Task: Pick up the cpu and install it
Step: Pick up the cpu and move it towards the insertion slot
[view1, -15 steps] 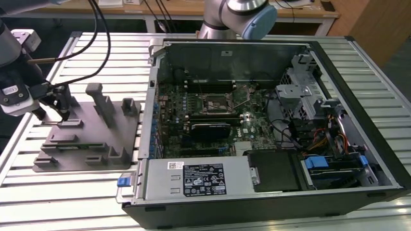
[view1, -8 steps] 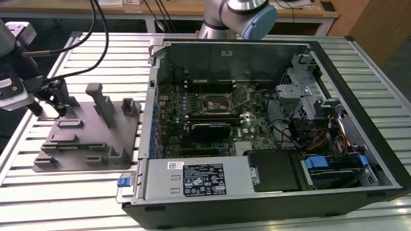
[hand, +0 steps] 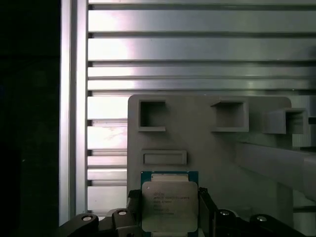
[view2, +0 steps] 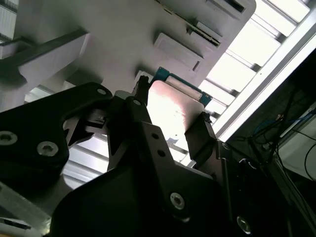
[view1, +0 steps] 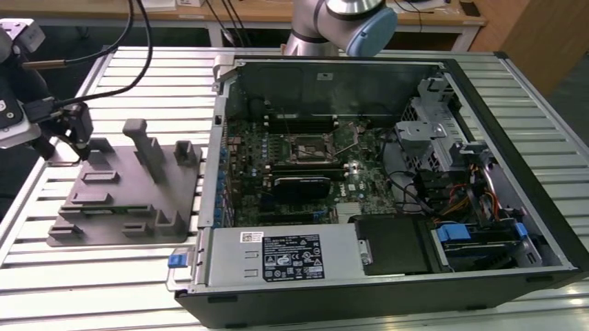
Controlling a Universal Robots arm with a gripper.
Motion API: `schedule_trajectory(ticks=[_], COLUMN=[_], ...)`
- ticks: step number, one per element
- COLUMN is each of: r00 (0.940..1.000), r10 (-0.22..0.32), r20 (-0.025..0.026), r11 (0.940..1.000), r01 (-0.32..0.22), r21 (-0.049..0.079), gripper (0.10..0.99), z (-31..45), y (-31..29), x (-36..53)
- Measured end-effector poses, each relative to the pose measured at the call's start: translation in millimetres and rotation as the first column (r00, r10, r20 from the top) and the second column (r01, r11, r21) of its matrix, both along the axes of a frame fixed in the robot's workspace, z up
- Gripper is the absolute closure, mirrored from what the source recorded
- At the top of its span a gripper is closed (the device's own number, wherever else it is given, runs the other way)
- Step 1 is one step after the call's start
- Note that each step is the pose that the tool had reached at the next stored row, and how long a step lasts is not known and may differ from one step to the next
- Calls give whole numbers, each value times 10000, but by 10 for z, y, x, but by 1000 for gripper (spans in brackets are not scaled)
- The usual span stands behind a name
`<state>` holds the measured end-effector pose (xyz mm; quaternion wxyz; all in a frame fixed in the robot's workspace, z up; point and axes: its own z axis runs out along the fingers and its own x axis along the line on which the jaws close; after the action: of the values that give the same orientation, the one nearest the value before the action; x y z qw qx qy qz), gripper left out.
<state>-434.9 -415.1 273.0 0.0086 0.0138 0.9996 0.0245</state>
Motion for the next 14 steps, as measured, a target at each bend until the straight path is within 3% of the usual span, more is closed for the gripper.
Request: schedule_trajectory(ticks=[14], r00=[10000], r10=[0], r20=[0], r11=[10000], r01=[0], r21=[0], gripper=[545], z=[397], y=[0], x=[0])
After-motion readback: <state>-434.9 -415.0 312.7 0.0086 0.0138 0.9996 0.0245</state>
